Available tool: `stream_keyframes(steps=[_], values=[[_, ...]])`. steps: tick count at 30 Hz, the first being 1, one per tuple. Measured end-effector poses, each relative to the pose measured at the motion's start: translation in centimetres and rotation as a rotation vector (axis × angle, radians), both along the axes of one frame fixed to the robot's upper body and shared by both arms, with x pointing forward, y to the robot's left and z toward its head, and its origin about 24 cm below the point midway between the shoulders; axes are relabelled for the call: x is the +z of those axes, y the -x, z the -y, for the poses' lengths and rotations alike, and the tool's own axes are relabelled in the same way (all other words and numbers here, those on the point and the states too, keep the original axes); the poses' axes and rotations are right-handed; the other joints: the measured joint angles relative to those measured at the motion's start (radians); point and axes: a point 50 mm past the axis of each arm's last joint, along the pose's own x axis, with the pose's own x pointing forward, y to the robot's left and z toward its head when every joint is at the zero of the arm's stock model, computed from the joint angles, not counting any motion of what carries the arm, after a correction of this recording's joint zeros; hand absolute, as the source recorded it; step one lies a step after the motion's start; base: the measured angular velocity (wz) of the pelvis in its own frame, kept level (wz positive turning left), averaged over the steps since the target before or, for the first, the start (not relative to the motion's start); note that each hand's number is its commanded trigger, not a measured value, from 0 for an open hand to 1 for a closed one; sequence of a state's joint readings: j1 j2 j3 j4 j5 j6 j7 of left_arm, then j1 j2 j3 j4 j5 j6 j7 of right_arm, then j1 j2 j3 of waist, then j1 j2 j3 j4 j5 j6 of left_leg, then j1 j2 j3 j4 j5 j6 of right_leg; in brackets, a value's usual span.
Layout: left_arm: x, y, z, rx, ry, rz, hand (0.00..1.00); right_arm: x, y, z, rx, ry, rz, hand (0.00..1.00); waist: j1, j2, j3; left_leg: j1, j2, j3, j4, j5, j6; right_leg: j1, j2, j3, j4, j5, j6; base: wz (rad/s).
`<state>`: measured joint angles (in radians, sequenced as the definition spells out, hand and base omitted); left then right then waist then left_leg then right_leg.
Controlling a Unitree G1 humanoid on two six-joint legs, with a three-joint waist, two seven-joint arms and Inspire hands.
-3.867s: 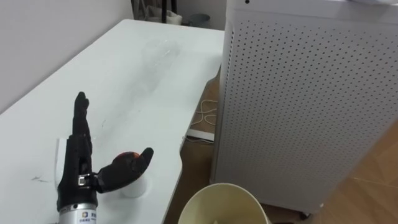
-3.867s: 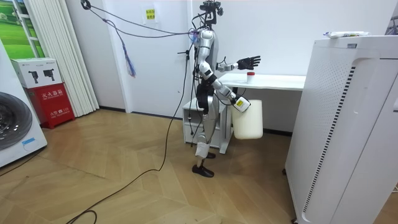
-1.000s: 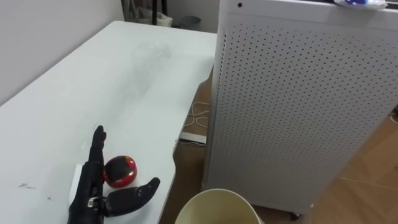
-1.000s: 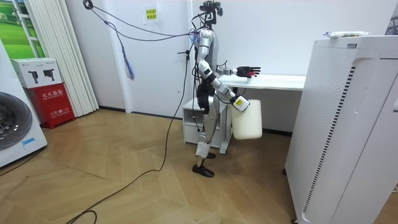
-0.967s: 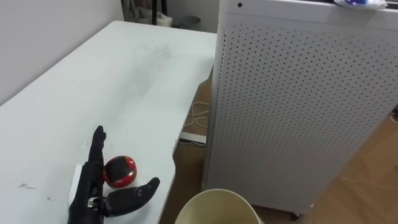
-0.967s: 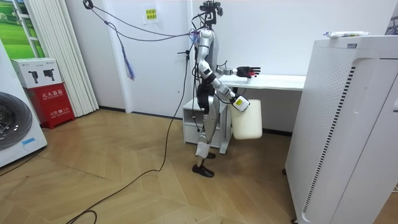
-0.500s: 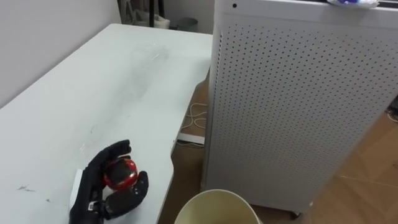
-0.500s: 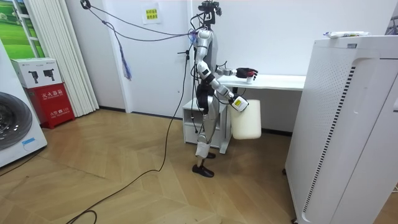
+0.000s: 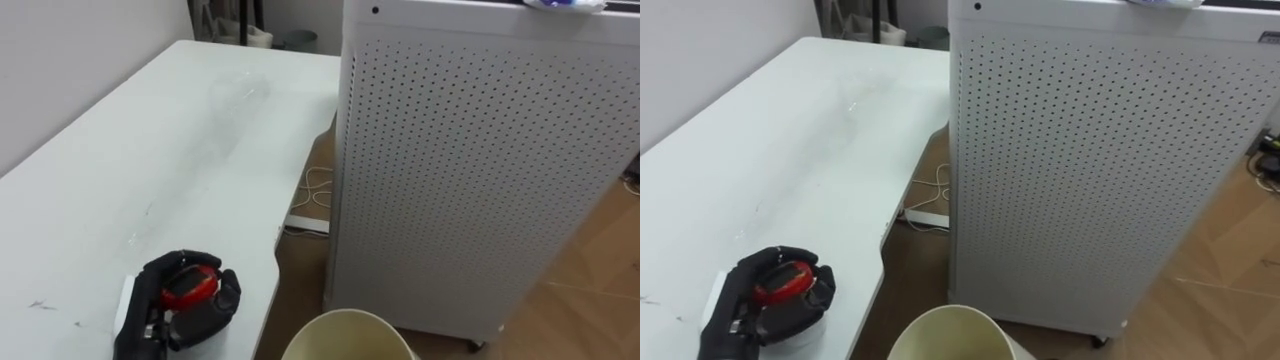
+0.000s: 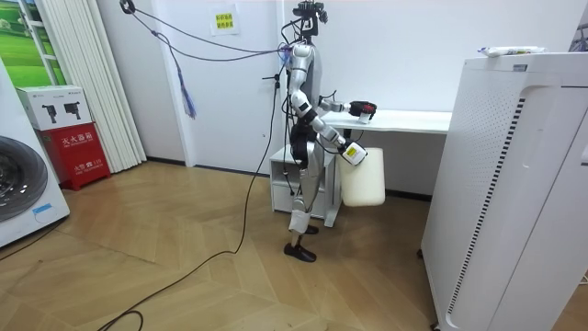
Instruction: Pick garbage
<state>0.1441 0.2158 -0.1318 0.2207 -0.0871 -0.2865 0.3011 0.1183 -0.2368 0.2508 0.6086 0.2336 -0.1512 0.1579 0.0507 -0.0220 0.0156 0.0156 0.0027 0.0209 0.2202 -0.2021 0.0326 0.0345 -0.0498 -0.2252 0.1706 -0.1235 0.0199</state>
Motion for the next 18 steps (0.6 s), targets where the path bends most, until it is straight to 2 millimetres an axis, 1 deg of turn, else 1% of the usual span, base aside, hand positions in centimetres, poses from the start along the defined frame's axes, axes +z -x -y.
stream_keyframes(steps=[4, 10, 13, 18], values=[[0.0, 0.0, 0.1, 0.0, 0.01, -0.002, 1.0, 0.0, 0.0, 0.0, -0.007, 0.004, 0.002, 1.0, 0.0, 0.001, 0.0004, 0.007, 0.0, 0.004, -0.01, 0.0, 0.0, 0.0, 0.0, 0.001, 0.0, 0.0, 0.0, -0.01], [0.0, -0.4, 0.8, -0.045, 0.089, -0.004, 1.0, 0.3, -0.7, -0.1, -0.006, 0.004, 0.02, 1.0, 0.0, 0.004, 0.0029, 0.004, 0.0, 0.007, -0.017, 0.0, 0.0, -0.003, 0.001, 0.004, -0.002, 0.0, 0.0, -0.02], [0.3, -1.0, 1.8, -0.108, 0.117, 0.006, 1.0, 0.8, -1.7, -0.3, 0.002, 0.002, 0.051, 1.0, -0.002, 0.002, 0.0024, -0.012, 0.0, 0.008, -0.013, 0.001, 0.001, -0.022, 0.0, 0.005, 0.001, 0.0, 0.0, 0.0], [1.0, -1.8, 4.1, -0.267, 0.146, 0.015, 1.0, 2.4, -4.8, -0.7, 0.005, -0.023, 0.131, 1.0, -0.02, 0.001, 0.0023, -0.047, 0.0, 0.012, 0.005, 0.002, 0.002, -0.051, -0.003, 0.004, 0.005, 0.0, 0.0, 0.01]])
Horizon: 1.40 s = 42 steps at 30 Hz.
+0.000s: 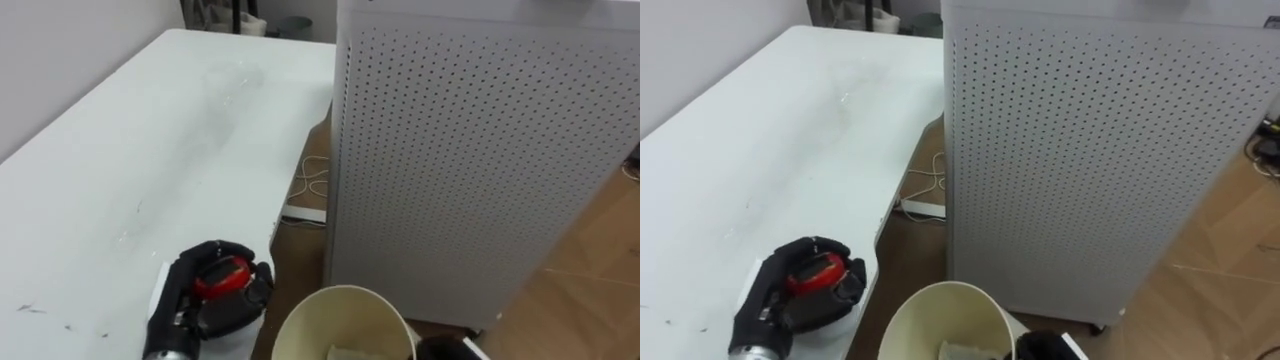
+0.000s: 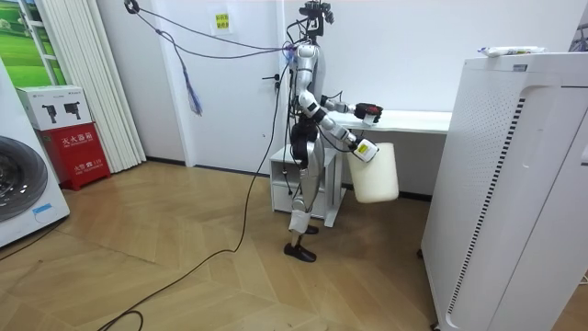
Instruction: Pick garbage
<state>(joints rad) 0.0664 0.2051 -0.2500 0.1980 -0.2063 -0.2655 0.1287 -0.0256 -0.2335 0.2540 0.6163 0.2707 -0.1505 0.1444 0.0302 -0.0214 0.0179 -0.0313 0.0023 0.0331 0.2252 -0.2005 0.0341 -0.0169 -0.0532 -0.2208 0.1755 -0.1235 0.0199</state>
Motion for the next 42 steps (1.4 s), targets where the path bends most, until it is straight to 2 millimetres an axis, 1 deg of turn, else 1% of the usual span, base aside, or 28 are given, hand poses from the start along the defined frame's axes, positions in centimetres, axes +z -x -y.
stream_keyframes(steps=[1, 3, 6, 10, 12, 16, 18, 21, 25, 27, 30, 37, 42], values=[[0.1, 0.0, 0.3, -0.022, 0.005, 0.0, 1.0, 0.1, -0.2, 0.0, -0.003, -0.005, 0.005, 1.0, 0.0, 0.0, 0.0002, 0.0, 0.0, 0.001, 0.0, 0.0, 0.0, -0.001, 0.0, 0.001, 0.0, 0.0, 0.0, -0.07], [0.1, -0.2, 1.6, -0.108, 0.059, -0.01, 1.0, 0.6, -1.0, -0.1, -0.025, -0.028, 0.025, 1.0, -0.002, -0.002, 0.0011, -0.002, 0.001, 0.007, -0.001, 0.0, 0.0, -0.004, -0.001, 0.001, 0.0, 0.0, 0.0, -0.06], [-0.1, 0.1, 2.8, -0.196, 0.077, -0.023, 1.0, 0.8, -1.4, -0.1, -0.03, -0.022, 0.036, 1.0, -0.011, -0.002, 0.001, -0.009, 0.002, 0.011, -0.002, 0.0, 0.0, -0.012, 0.0, 0.001, 0.0, 0.0, 0.0, -0.01], [-0.3, 0.4, 3.6, -0.27, 0.084, -0.04, 1.0, 0.4, -1.3, 0.2, -0.04, -0.008, 0.015, 1.0, -0.023, -0.003, 0.0014, -0.018, 0.002, 0.03, -0.003, 0.0, 0.0, -0.027, 0.0, 0.017, 0.001, 0.0, 0.0, -0.12], [-0.3, 0.4, 3.9, -0.309, 0.088, -0.043, 1.0, 0.3, -1.3, 0.2, -0.044, -0.006, 0.009, 1.0, -0.032, -0.002, 0.0017, -0.028, 0.004, 0.048, -0.002, 0.0, 0.0, -0.049, 0.0, 0.031, 0.012, 0.0, 0.0, -0.19], [-0.4, 0.6, 4.4, -0.352, 0.101, -0.052, 1.0, 0.1, -1.2, 0.3, -0.05, -0.002, 0.003, 1.0, -0.048, 0.001, 0.0029, -0.046, 0.004, 0.063, 0.001, 0.0, 0.0, -0.074, 0.001, 0.051, 0.017, 0.001, -0.001, -0.14], [-0.3, 0.5, 4.6, -0.372, 0.101, -0.049, 1.0, 0.3, -1.5, 0.2, -0.049, -0.001, 0.01, 1.0, -0.059, 0.005, 0.0056, -0.07, 0.006, 0.071, 0.009, 0.0, 0.0, -0.106, 0.0, 0.057, 0.033, 0.001, -0.001, -0.08], [-0.5, 0.7, 5.4, -0.417, 0.102, -0.057, 1.0, 0.5, -1.8, 0.1, -0.053, -0.002, 0.02, 1.0, -0.075, 0.014, 0.0107, -0.08, 0.006, 0.073, 0.009, 0.0, 0.0, -0.114, 0.0, 0.057, 0.034, 0.001, -0.001, -0.02], [-0.9, 0.6, 6.6, -0.467, 0.108, -0.082, 1.0, 0.8, -2.3, -0.3, -0.061, -0.007, 0.037, 1.0, -0.086, 0.017, 0.0126, -0.102, 0.007, 0.078, 0.011, 0.003, 0.004, -0.146, 0.0, 0.073, 0.048, 0.001, -0.001, -0.03], [-1.3, 0.6, 7.5, -0.497, 0.104, -0.107, 1.0, 0.7, -2.3, -0.7, -0.066, -0.016, 0.037, 1.0, -0.088, 0.02, 0.0133, -0.102, 0.007, 0.091, 0.011, 0.003, 0.005, -0.151, 0.001, 0.083, 0.049, 0.001, -0.001, -0.17], [-1.5, 0.3, 8.1, -0.51, 0.11, -0.116, 1.0, 0.7, -2.3, -1.3, -0.063, -0.027, 0.036, 1.0, -0.106, 0.023, 0.0135, -0.101, 0.007, 0.096, 0.011, 0.003, 0.005, -0.152, 0.0, 0.084, 0.049, 0.001, -0.001, -0.05], [-1.0, -0.3, 8.7, -0.521, 0.108, -0.095, 1.0, 0.6, -2.3, -1.7, -0.066, -0.04, 0.035, 1.0, -0.113, 0.027, 0.0143, -0.101, 0.008, 0.101, 0.011, 0.003, 0.004, -0.156, 0.001, 0.093, 0.051, 0.001, -0.002, -0.01], [-0.4, -1.0, 8.8, -0.504, 0.1, -0.072, 1.0, 0.5, -2.3, -2.4, -0.063, -0.06, 0.036, 1.0, -0.117, 0.028, 0.0151, -0.108, 0.008, 0.103, 0.01, 0.003, 0.005, -0.168, -0.001, 0.087, 0.062, 0.001, -0.001, 0.0]])
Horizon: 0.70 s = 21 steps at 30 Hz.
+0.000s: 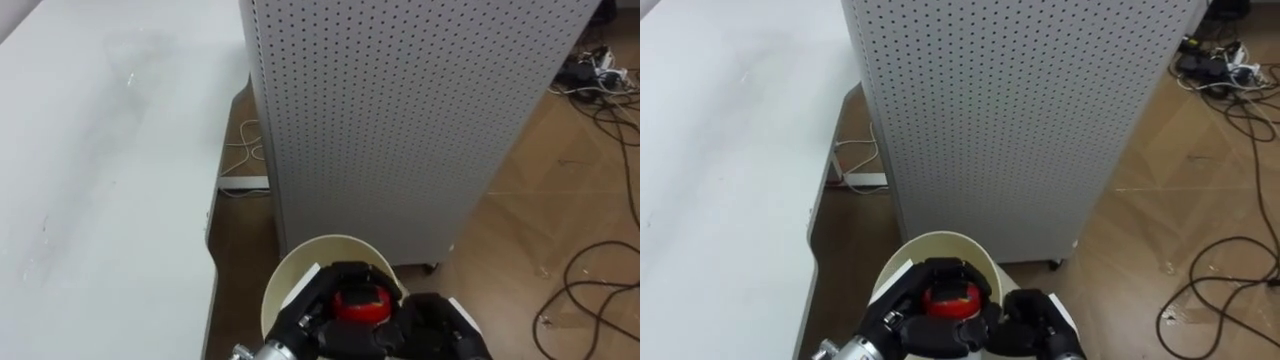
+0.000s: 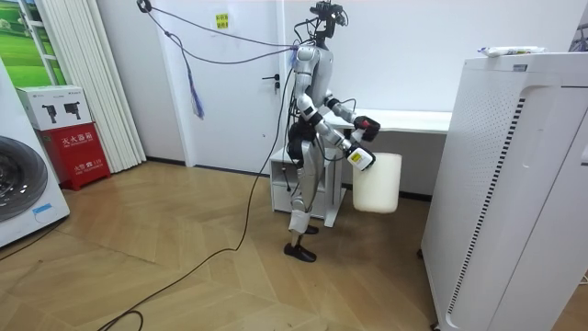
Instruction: Pick garbage
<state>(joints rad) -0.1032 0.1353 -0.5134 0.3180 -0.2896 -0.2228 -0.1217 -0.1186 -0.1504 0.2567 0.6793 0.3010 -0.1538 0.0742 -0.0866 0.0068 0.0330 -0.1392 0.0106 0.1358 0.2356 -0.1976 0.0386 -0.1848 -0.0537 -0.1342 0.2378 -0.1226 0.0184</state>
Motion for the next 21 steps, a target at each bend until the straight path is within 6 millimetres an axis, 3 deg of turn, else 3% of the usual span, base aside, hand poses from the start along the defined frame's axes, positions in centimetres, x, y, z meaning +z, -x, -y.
stream_keyframes(steps=[13, 18, 20, 21], values=[[0.5, -0.7, -0.4, 0.044, -0.001, 0.022, 1.0, -0.3, 0.4, -0.7, 0.039, -0.001, -0.015, 1.0, 0.003, 0.003, -0.0008, -0.01, 0.0, 0.002, 0.001, 0.001, 0.001, -0.01, -0.001, -0.003, 0.003, 0.0, 0.0, 0.0], [0.7, -1.1, -1.0, 0.104, -0.008, 0.031, 0.99, -0.7, 0.9, -0.5, 0.031, -0.002, -0.031, 1.0, 0.002, 0.013, -0.0045, -0.01, 0.001, 0.002, 0.003, 0.001, 0.001, -0.01, -0.001, -0.002, 0.002, 0.0, 0.0, 0.0], [0.7, -1.2, -1.2, 0.125, -0.009, 0.033, 0.64, -0.7, 1.0, -0.5, 0.029, 0.0, -0.032, 1.0, 0.002, 0.017, -0.0048, -0.01, 0.001, 0.002, 0.003, 0.001, 0.001, -0.01, -0.001, -0.002, 0.002, 0.0, 0.0, 0.0], [0.7, -1.2, -1.3, 0.14, -0.01, 0.033, 0.65, -0.7, 1.0, -0.4, 0.027, 0.002, -0.033, 1.0, 0.003, 0.018, -0.0045, -0.009, 0.001, 0.002, 0.003, 0.001, 0.001, -0.01, -0.001, -0.002, 0.002, 0.0, 0.0, 0.0]])
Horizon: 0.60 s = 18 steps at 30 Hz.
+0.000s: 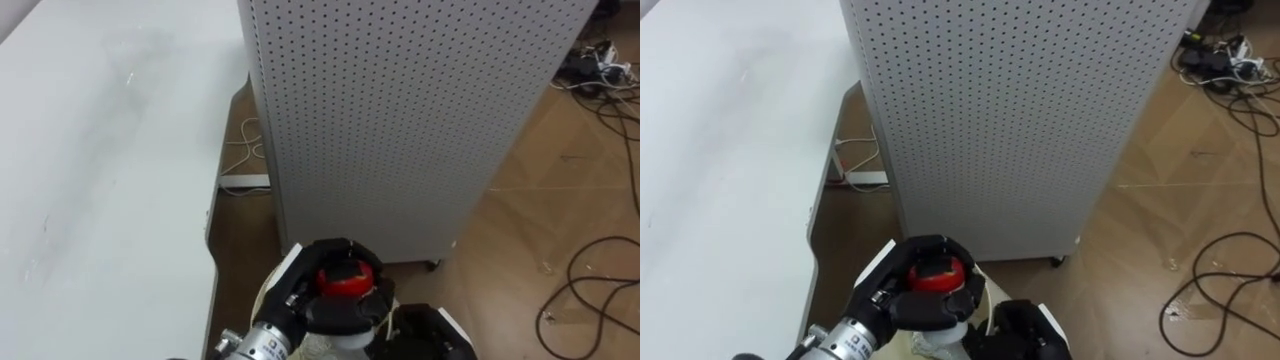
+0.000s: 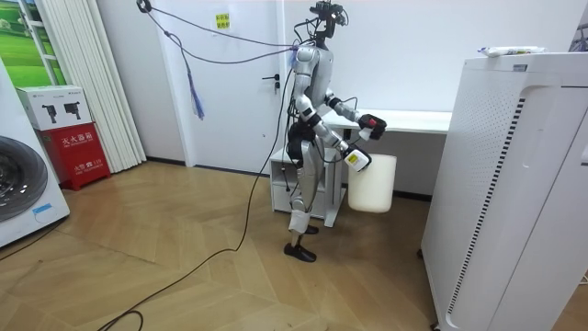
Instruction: Pick garbage
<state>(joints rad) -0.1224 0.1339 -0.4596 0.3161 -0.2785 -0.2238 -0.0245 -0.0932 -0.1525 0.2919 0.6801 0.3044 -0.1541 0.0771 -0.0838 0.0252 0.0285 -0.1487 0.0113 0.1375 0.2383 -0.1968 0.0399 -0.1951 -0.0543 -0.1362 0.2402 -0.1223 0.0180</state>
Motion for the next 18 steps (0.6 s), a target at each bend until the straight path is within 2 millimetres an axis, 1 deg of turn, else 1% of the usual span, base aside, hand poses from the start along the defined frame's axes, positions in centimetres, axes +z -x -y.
stream_keyframes(steps=[2, 3, 4, 5, 16, 18], values=[[0.02, -0.08, -0.16, 0.021, -0.001, 0.0, 0.64, -0.06, 0.04, 0.05, -0.002, 0.002, -0.003, 1.0, 0.0, 0.001, 0.0002, 0.0, 0.0, 0.0, 0.0, 0.0, 0.0, 0.0, 0.0, 0.0, 0.0, 0.0, 0.0, 0.0], [0.04, -0.13, -0.29, 0.03, -0.002, 0.002, 0.51, -0.09, 0.07, 0.07, -0.003, 0.002, -0.004, 1.0, 0.0, 0.001, 0.0002, 0.0, 0.0, 0.0, 0.0, 0.0, 0.0, 0.0, 0.0, 0.0, 0.0, 0.0, 0.0, 0.0], [0.05, -0.16, -0.34, 0.033, -0.004, 0.003, 0.06, -0.09, 0.08, 0.07, -0.003, 0.002, -0.005, 1.0, -0.001, 0.001, 0.0002, 0.0, 0.0, 0.0, 0.001, 0.0, 0.0, 0.0, 0.0, 0.0, 0.0, 0.0, 0.0, 0.0], [0.07, -0.2, -0.42, 0.039, -0.006, 0.005, 0.0, -0.1, 0.09, 0.07, -0.003, 0.002, -0.005, 1.0, -0.001, 0.001, 0.0002, 0.0, 0.0, 0.0, 0.001, 0.0, 0.0, 0.0, 0.0, 0.0, 0.001, 0.0, -0.001, 0.0], [0.19, -0.28, -0.51, 0.061, 0.0, 0.012, 0.0, -0.16, 0.14, 0.11, -0.005, 0.003, -0.008, 1.0, 0.0, 0.001, 0.0002, 0.001, 0.0, 0.0, 0.002, 0.0, 0.0, 0.0, 0.0, 0.0, 0.003, 0.001, -0.001, 0.0], [0.21, -0.29, -0.47, 0.061, 0.003, 0.013, 0.0, -0.7, 0.59, 0.17, -0.009, 0.008, -0.036, 1.0, 0.005, 0.002, 0.0009, 0.001, 0.0, 0.0, 0.002, 0.0, 0.0, 0.0, -0.001, 0.0, 0.003, 0.0, -0.001, 0.0]])
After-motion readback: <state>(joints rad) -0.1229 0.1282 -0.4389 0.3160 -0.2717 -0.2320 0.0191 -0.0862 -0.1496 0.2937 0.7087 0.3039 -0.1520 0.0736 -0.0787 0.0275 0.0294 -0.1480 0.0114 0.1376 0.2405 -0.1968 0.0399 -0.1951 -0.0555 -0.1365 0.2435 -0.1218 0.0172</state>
